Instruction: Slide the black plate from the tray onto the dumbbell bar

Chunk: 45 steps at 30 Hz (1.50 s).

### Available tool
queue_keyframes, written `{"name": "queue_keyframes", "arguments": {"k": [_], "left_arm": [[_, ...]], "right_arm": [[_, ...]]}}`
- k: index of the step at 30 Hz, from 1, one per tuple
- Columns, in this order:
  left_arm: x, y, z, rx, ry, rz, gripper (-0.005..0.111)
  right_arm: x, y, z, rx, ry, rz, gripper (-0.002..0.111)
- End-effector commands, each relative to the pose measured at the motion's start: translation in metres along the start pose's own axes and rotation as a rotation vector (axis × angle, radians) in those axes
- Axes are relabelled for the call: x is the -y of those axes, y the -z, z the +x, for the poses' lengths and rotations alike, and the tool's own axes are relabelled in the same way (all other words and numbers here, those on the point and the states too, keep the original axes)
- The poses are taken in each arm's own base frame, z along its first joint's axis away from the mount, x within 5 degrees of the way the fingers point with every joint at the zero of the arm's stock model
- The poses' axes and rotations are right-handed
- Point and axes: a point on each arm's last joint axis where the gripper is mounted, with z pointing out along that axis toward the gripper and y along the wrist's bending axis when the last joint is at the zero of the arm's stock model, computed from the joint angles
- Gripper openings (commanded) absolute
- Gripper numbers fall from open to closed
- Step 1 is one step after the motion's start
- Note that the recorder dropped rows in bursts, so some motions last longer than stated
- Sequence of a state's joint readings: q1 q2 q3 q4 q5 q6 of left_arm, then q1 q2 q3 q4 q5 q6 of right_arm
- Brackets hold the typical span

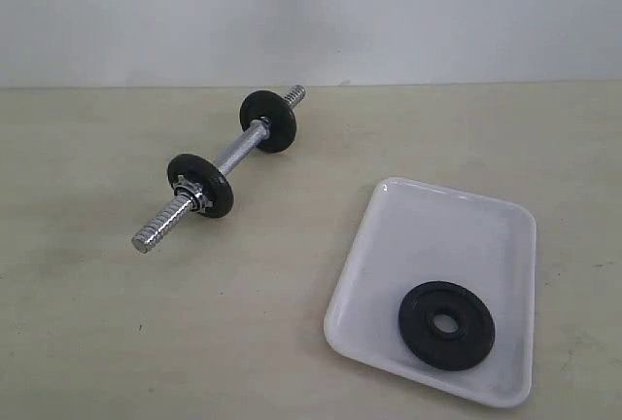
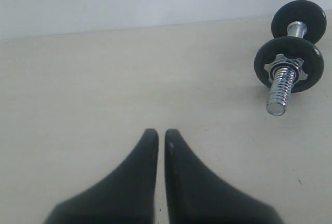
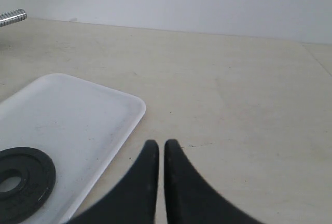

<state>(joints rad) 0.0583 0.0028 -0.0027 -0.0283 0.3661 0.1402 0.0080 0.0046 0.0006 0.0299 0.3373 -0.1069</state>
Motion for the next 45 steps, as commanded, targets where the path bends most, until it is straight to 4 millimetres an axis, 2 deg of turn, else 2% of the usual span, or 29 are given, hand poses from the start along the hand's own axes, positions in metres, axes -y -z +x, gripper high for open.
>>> {"name": "queue_keyframes", "arguments": {"k": [1,8,10,12,14,15,22,31,33,36,37,38,41,43,44,45], "left_arm": [[-0.001,0.000,-0.007,0.082,0.008,-0.011,0.004],[-0.007,0.011,-0.042,0.490,0.096,-0.053,0.004],[-0.008,0.015,-0.050,0.595,0.237,-0.024,0.004],[-0.009,0.019,-0.054,0.665,0.469,0.052,0.004],[-0.009,0.020,-0.056,0.680,0.663,0.123,0.004],[-0.009,0.019,-0.055,0.668,0.698,0.134,0.004],[-0.008,0.015,-0.049,0.592,0.516,0.062,0.004],[-0.008,0.015,-0.049,0.585,0.511,0.060,0.004],[-0.008,0.015,-0.048,0.581,0.511,0.060,0.004],[-0.008,0.015,-0.048,0.579,0.511,0.060,0.004],[-0.008,0.015,-0.048,0.579,0.511,0.060,0.004],[-0.008,0.015,-0.048,0.579,0.511,0.060,0.004],[-0.008,0.016,-0.051,0.612,0.507,0.062,0.004],[-0.008,0.016,-0.050,0.601,0.452,0.044,0.004],[-0.008,0.015,-0.048,0.580,0.405,0.028,0.004],[-0.008,0.014,-0.048,0.576,0.376,0.019,0.004]], "right_arm": [[0.000,0.000,-0.001,0.013,0.001,0.007,0.002],[0.000,0.000,-0.001,0.013,0.001,0.007,0.002],[0.000,0.000,-0.001,0.013,0.001,0.007,0.002],[0.000,0.000,-0.001,0.013,0.001,0.007,0.002],[0.000,0.000,-0.001,0.013,0.001,0.007,0.002],[0.000,0.000,-0.001,0.013,0.001,0.007,0.002],[0.000,0.000,-0.001,0.013,0.001,0.007,0.002],[0.001,0.000,-0.002,0.021,0.001,0.008,0.002],[0.001,0.001,-0.009,0.099,-0.026,0.011,0.002],[0.007,0.009,-0.038,0.437,-0.366,-0.004,0.002],[0.009,0.011,-0.042,0.498,-0.432,-0.003,0.002],[0.015,0.017,-0.051,0.629,-0.525,0.007,0.002],[0.023,0.032,-0.064,0.862,-0.525,0.058,0.002],[0.025,0.037,-0.068,0.934,-0.536,0.067,0.002],[0.025,0.033,-0.065,0.884,-0.557,0.065,0.002],[0.021,0.022,-0.055,0.722,-0.624,0.024,0.002]]}}
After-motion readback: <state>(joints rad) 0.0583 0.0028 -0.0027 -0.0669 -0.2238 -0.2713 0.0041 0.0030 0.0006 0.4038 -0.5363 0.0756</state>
